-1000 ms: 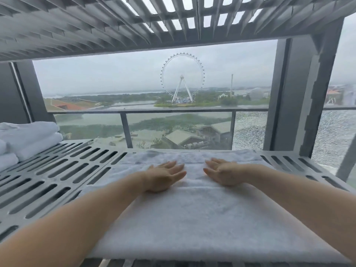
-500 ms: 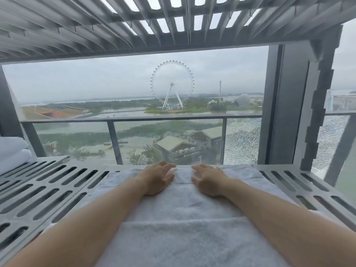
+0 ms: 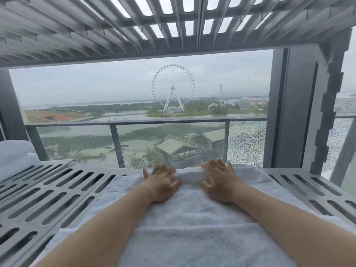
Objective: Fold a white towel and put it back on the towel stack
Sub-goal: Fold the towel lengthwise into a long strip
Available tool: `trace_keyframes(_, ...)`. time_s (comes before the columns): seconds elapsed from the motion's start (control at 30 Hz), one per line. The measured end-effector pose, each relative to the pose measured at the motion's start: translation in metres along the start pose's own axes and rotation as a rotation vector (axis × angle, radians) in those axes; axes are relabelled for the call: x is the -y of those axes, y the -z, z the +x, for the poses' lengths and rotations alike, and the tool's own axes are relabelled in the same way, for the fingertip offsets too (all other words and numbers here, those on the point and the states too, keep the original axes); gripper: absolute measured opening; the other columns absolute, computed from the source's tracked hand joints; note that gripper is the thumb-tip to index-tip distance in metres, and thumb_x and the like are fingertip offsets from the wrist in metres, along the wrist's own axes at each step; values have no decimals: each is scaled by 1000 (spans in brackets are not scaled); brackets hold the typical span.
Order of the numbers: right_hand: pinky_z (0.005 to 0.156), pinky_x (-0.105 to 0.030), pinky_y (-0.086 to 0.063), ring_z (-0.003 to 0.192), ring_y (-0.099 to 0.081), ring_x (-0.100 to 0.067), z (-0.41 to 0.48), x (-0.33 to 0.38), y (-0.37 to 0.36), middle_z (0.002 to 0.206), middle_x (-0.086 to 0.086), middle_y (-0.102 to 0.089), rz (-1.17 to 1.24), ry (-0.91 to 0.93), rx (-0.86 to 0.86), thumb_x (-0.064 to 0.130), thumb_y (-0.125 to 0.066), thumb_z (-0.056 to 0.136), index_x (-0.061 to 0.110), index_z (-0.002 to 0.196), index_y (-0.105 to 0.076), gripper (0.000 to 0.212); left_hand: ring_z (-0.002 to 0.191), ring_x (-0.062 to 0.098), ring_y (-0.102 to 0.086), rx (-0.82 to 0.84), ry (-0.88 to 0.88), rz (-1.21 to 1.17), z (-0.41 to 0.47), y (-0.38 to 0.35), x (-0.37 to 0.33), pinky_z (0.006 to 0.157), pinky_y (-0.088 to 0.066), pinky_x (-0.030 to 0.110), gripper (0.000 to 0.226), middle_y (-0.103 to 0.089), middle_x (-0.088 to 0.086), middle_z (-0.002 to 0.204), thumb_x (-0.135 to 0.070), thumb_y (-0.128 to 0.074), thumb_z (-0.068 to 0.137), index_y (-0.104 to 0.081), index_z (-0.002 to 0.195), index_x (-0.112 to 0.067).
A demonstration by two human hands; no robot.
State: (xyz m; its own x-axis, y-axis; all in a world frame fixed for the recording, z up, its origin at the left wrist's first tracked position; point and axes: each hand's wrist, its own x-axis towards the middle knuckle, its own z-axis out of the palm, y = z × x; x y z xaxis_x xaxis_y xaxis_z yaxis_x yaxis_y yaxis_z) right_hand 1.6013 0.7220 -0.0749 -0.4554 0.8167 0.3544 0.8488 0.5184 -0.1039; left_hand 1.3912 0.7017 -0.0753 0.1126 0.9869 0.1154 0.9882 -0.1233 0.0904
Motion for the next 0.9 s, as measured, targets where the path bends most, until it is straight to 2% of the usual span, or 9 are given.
trace_keyframes(0.1, 111, -56, 6, 128, -22, -22, -1, 2, 1, 126, -3, -34, -61, 22, -59, 32, -38, 86, 16, 130, -34, 47, 139, 29, -11, -60, -11, 20, 1, -1, 1, 110, 6, 60, 51, -21, 7, 142, -52, -28, 93, -26, 134, -21)
trace_keyframes(0.2, 112, -55, 1, 123, -26, -23, -2, 5, 4, 121, -5, -35, -107, 49, -111, 26, -40, 84, 13, 119, -43, 37, 132, 28, -21, -172, -48, 37, 0, -1, 0, 111, -8, 53, 44, -29, 9, 132, -47, -33, 93, -31, 123, -16)
trace_keyframes(0.3, 111, -48, -16, 118, -34, -24, -5, 5, 9, 119, -5, -41, -165, 91, -181, 22, -45, 82, 12, 109, -48, 30, 117, 27, -35, -340, -98, 95, -1, 1, -3, 101, -24, 38, 39, -41, 9, 120, -44, -42, 90, -38, 112, -12)
trace_keyframes(0.43, 93, -37, -33, 108, -42, -25, -10, 5, 12, 110, -6, -48, -139, 112, -232, 16, -49, 80, 12, 99, -53, 20, 107, 23, -43, -460, -149, 179, -3, 3, -6, 89, -31, 33, 36, -50, 5, 113, -44, -47, 87, -45, 107, -15)
trace_keyframes(0.57, 79, -29, -33, 95, -51, -27, -15, 8, 16, 100, -7, -56, -122, 94, -205, 14, -45, 80, 13, 95, -50, 16, 106, 22, -48, -450, -161, 244, -9, 9, -4, 86, -34, 34, 41, -53, 2, 112, -52, -46, 88, -46, 110, -17)
trace_keyframes(0.77, 59, -34, -36, 73, -59, -35, -31, 9, 35, 86, -14, -59, -193, 242, -236, 7, -45, 83, 4, 94, -50, 12, 99, 22, -55, -394, -134, 361, -40, 33, 6, 83, -38, 35, 52, -58, 1, 106, -63, -47, 83, -55, 104, -15)
trace_keyframes(0.83, 57, -35, -38, 72, -60, -35, -42, 9, 43, 86, -14, -59, -211, 287, -236, 14, -50, 88, 3, 96, -51, 13, 96, 21, -57, -387, -145, 373, -58, 38, 3, 84, -39, 34, 45, -60, 0, 103, -57, -49, 85, -53, 102, -16)
trace_keyframes(0.9, 59, -34, -41, 81, -62, -33, -56, 8, 51, 98, -8, -60, -234, 278, -183, 28, -51, 91, 8, 107, -50, 25, 93, 23, -59, -355, -151, 386, -80, 43, -3, 82, -41, 34, 32, -63, 1, 101, -46, -52, 89, -50, 101, -16)
